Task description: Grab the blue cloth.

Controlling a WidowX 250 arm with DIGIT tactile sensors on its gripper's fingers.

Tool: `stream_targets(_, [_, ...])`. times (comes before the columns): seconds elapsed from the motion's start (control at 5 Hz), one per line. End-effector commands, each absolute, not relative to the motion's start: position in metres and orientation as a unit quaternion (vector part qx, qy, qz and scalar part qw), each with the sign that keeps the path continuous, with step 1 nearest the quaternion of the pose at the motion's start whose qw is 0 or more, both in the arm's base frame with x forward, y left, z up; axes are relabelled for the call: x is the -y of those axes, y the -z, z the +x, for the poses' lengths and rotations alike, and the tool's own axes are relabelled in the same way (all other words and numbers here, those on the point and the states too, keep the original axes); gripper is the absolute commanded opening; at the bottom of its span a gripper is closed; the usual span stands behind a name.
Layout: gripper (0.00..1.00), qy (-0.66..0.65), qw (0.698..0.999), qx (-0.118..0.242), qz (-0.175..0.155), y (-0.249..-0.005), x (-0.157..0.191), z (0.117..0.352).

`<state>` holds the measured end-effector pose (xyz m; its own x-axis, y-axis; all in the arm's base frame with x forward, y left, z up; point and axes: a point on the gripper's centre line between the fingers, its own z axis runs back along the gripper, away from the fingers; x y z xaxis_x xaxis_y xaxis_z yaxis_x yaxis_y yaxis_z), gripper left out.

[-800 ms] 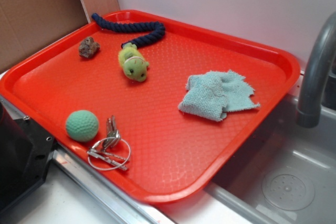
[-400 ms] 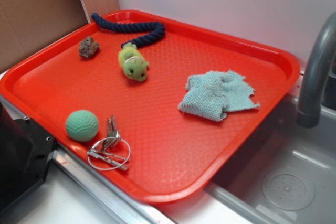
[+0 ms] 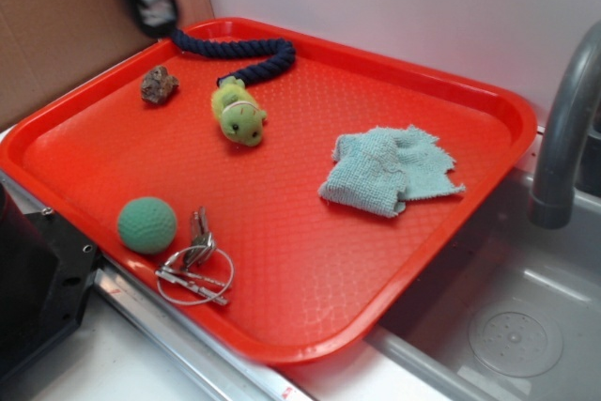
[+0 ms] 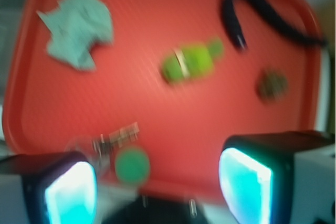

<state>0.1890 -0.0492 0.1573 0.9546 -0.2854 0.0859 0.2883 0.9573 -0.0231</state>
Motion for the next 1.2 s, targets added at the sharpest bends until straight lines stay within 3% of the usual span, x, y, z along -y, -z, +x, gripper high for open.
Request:
stream_targets(0.0, [1.0,0.244,0.967,0.057,-0.048,-0.095,0.105,0.236])
stream_targets(0.2, [1.0,0.287,0.955,0.052,-0.049,-0.082,0.129,0.243])
stream_targets(0.4, [1.0,0.289,0.956,0.047,-0.026,-0.057,0.142,0.248])
stream_targets(0.8, [1.0,0.294,0.955,0.04,-0.022,-0.033,0.155,0.249])
stream_targets(1.0, [0.86,0.273,0.961,0.026,-0.023,-0.029,0.151,0.249])
